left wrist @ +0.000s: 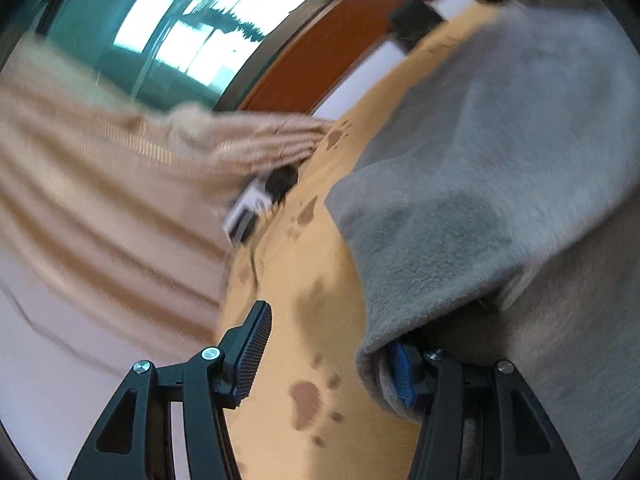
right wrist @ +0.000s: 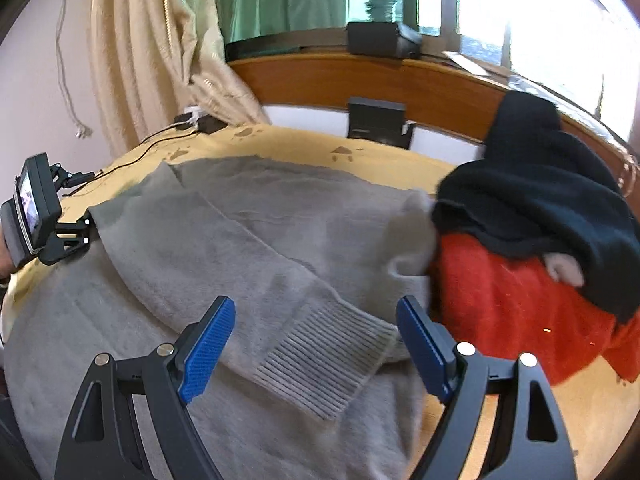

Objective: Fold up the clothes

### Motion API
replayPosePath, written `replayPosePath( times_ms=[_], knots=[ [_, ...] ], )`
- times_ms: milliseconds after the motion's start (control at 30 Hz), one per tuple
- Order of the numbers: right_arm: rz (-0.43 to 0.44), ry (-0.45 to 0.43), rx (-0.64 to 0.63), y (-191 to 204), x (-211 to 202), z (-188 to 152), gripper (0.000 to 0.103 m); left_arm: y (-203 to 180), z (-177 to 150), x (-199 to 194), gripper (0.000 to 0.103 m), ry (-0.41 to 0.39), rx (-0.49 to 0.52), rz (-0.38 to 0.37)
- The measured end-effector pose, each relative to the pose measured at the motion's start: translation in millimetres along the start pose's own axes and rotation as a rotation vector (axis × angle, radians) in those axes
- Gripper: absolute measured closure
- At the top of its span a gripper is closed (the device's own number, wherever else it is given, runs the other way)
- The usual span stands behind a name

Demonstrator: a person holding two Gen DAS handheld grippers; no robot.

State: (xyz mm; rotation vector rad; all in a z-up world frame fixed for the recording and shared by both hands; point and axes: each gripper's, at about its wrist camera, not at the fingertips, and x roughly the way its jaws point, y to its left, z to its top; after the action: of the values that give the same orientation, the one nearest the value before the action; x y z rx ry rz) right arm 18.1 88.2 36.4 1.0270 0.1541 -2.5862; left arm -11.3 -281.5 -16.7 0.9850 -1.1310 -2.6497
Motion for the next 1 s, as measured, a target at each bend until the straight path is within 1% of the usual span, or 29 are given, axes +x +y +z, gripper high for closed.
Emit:
replayPosePath(
  times_ms=[33, 100, 167, 233, 267, 367, 400, 467, 533, 633, 700, 767, 833, 867, 933, 1000],
  knots=[
    [0.021, 0.007, 0.001, 2, 3, 0, 0.017, 4, -2, 2, 0.046, 0.017, -0.046, -0.041],
    [0.095, 0.027, 0.027, -1, 8, -1, 0.017, 14, -6, 8, 0.046, 0.047, -0.143, -0.128],
    [0.173, 0.048, 0.073, -8, 12, -3, 0.017, 20, -9, 10, 0.046, 0.059, -0.196, -0.173],
    [0.218, 0.057, 0.139, -24, 16, -4, 0.017, 26, -12, 11, 0.046, 0.070, -0.249, -0.219],
    [0.238, 0.057, 0.171, -33, 18, -5, 0.017, 28, -13, 11, 0.046, 0.075, -0.270, -0.237],
    [0.308, 0.054, 0.254, -55, 24, -7, 0.018, 27, -12, 14, 0.044, 0.072, -0.261, -0.233],
    [0.314, 0.058, 0.256, -59, 27, -7, 0.018, 27, -12, 15, 0.043, 0.072, -0.259, -0.232],
    [0.293, 0.079, 0.228, -62, 33, -4, 0.020, 30, -13, 17, 0.042, 0.073, -0.283, -0.245],
    [0.265, 0.109, 0.187, -62, 40, -4, 0.022, 36, -14, 22, 0.040, 0.077, -0.317, -0.265],
    [0.249, 0.135, 0.131, -57, 43, -7, 0.022, 43, -18, 25, 0.039, 0.083, -0.368, -0.295],
    [0.224, 0.148, 0.081, -48, 40, -9, 0.023, 42, -18, 25, 0.038, 0.081, -0.359, -0.286],
    [0.191, 0.150, 0.038, -40, 37, -11, 0.035, 41, -17, 25, 0.038, 0.079, -0.351, -0.277],
    [0.169, 0.150, 0.005, -33, 33, -13, 0.068, 40, -17, 24, 0.038, 0.077, -0.344, -0.269],
    [0.178, 0.147, 0.003, -32, 31, -13, 0.077, 40, -17, 25, 0.037, 0.076, -0.346, -0.271],
    [0.191, 0.145, 0.007, -31, 30, -14, 0.080, 41, -18, 25, 0.037, 0.076, -0.348, -0.273],
    [0.204, 0.146, 0.027, -33, 30, -15, 0.081, 41, -18, 25, 0.037, 0.074, -0.347, -0.277]
  ],
)
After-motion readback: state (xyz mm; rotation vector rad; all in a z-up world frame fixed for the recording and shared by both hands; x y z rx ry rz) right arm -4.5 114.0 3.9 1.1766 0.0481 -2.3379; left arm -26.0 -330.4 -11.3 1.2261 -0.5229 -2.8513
